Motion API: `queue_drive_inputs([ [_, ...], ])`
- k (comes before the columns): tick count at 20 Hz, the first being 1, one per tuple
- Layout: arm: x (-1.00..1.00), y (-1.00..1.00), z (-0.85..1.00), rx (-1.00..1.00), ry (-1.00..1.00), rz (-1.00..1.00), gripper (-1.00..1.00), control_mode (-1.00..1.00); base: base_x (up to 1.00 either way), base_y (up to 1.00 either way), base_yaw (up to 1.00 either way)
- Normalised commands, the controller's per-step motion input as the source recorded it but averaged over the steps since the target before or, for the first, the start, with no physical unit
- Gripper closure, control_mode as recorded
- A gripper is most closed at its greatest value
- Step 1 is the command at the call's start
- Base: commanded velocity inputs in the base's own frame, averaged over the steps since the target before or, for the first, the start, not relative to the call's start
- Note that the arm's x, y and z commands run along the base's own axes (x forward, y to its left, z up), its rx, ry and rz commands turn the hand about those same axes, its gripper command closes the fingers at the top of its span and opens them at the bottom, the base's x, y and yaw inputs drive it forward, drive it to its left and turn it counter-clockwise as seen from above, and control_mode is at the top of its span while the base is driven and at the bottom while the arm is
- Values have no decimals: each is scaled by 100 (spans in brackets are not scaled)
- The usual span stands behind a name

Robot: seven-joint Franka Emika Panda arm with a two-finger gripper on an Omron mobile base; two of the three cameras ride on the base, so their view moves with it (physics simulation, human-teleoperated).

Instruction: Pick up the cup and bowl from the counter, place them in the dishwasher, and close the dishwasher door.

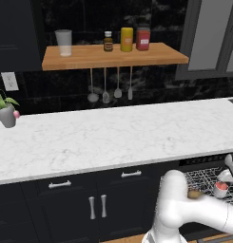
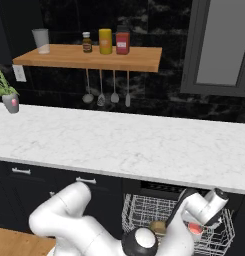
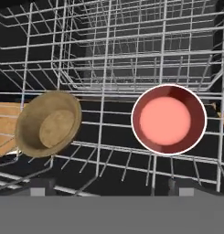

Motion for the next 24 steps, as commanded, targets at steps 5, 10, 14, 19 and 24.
queue_drive_inputs([
  [5,-46,3,73,0,-12,0,-100,-100,0,0,0],
  [10,-58,2,97,0,-11,2,-100,-100,0,0,0],
  [14,-43,5,91,-7,-4,5,-100,-100,0,0,0],
  [19,-29,8,53,-14,-9,2,-100,-100,0,0,0],
  [24,-23,11,46,0,-15,7,-100,-100,0,0,0],
])
